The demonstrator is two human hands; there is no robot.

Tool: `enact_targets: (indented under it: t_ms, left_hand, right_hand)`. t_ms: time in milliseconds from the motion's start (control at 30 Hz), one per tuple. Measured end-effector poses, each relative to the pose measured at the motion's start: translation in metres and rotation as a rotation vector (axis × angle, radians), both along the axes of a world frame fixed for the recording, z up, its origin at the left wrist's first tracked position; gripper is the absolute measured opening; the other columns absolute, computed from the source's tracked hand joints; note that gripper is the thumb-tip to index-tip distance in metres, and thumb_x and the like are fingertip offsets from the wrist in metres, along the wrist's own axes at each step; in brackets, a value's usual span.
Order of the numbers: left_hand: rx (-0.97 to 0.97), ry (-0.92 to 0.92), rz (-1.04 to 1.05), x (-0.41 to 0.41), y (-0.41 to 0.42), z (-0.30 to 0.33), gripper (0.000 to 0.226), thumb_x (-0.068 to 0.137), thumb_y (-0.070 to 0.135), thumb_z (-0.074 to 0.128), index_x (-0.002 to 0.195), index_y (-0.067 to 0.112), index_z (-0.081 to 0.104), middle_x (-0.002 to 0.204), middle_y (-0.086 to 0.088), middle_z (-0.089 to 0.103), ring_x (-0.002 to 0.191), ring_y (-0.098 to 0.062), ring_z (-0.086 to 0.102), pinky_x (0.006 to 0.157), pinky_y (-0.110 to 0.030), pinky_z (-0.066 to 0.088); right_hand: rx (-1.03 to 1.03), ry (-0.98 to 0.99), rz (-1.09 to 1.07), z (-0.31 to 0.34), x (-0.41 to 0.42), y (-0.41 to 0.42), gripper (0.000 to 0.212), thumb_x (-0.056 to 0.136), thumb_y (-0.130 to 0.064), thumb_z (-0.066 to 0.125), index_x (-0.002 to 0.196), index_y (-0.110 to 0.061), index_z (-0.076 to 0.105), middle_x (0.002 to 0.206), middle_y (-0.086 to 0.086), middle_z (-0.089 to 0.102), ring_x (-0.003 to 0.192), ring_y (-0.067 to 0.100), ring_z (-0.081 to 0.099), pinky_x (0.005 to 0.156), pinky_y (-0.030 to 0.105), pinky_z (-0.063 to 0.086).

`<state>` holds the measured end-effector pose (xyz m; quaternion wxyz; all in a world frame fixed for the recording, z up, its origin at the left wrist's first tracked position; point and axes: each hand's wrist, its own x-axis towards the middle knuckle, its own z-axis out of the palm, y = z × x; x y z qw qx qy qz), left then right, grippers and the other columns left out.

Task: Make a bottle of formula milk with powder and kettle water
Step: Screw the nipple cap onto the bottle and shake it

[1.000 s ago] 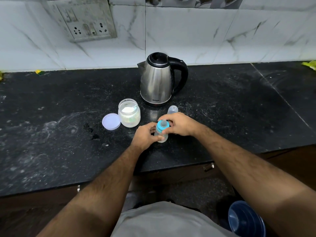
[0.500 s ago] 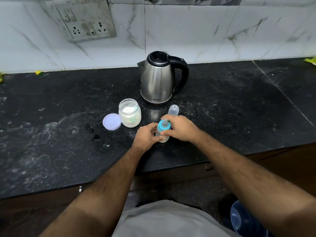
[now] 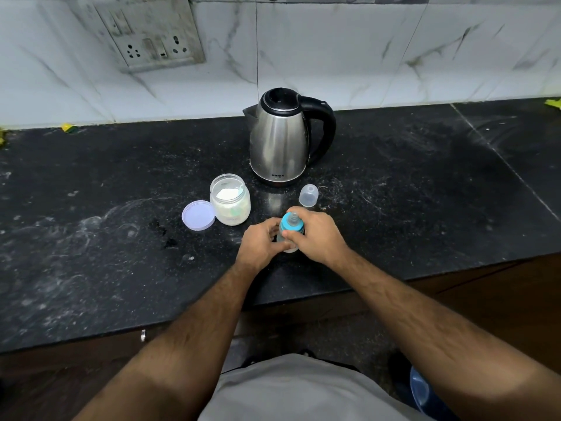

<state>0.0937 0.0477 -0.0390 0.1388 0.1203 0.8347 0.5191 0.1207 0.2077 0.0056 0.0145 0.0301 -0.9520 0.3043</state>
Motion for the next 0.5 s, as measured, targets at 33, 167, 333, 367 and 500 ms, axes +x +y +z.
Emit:
enact_targets:
  t_ms: [33, 167, 333, 367, 500]
  left_hand:
    - [-0.005, 0.010, 0.003, 0.001, 0.000, 0.001, 0.050, 0.072, 0.020, 0.086, 0.118, 0.023, 0.068, 0.102, 0.008, 0.075, 0.096, -0.004, 0.069, 0.094, -0.028, 0.054]
    - [0.026, -0.015, 0.015, 0.002, 0.002, 0.002, 0.049, 0.071, 0.019, 0.087, 0.116, 0.022, 0.068, 0.103, 0.009, 0.075, 0.098, -0.003, 0.069, 0.096, -0.030, 0.055]
    - [0.063, -0.045, 0.040, 0.002, 0.001, -0.003, 0.052, 0.070, 0.020, 0.089, 0.118, 0.020, 0.068, 0.108, 0.010, 0.074, 0.102, -0.002, 0.068, 0.098, -0.032, 0.054]
    - [0.065, -0.044, 0.040, 0.003, 0.002, -0.003, 0.054, 0.070, 0.020, 0.089, 0.119, 0.019, 0.067, 0.109, 0.010, 0.074, 0.103, -0.001, 0.067, 0.098, -0.032, 0.054]
    - [0.071, -0.082, 0.023, 0.004, 0.000, -0.003, 0.071, 0.066, 0.016, 0.091, 0.130, 0.021, 0.061, 0.120, 0.011, 0.069, 0.110, 0.003, 0.063, 0.100, -0.022, 0.050]
  right_hand:
    - [-0.004, 0.019, -0.041, -0.001, 0.002, -0.004, 0.037, 0.084, -0.037, 0.071, 0.116, -0.022, 0.062, 0.097, -0.002, 0.072, 0.090, 0.018, 0.065, 0.083, 0.035, 0.052]
    - [-0.035, -0.032, -0.077, 0.003, 0.003, -0.005, 0.042, 0.085, -0.035, 0.072, 0.122, -0.019, 0.061, 0.102, 0.001, 0.072, 0.094, 0.018, 0.065, 0.084, 0.031, 0.050]
    - [-0.057, -0.183, 0.053, 0.022, -0.004, 0.009, 0.057, 0.079, -0.028, 0.078, 0.131, -0.023, 0.056, 0.103, -0.007, 0.068, 0.089, 0.006, 0.059, 0.086, 0.029, 0.049]
    - [-0.054, -0.215, 0.077, 0.025, -0.005, 0.012, 0.066, 0.079, -0.027, 0.079, 0.138, -0.023, 0.051, 0.098, -0.010, 0.066, 0.084, 0.003, 0.056, 0.084, 0.027, 0.047]
    - [-0.057, -0.287, 0.081, 0.026, -0.013, 0.035, 0.070, 0.081, -0.014, 0.073, 0.146, -0.019, 0.046, 0.072, -0.011, 0.057, 0.067, 0.001, 0.054, 0.080, 0.024, 0.049]
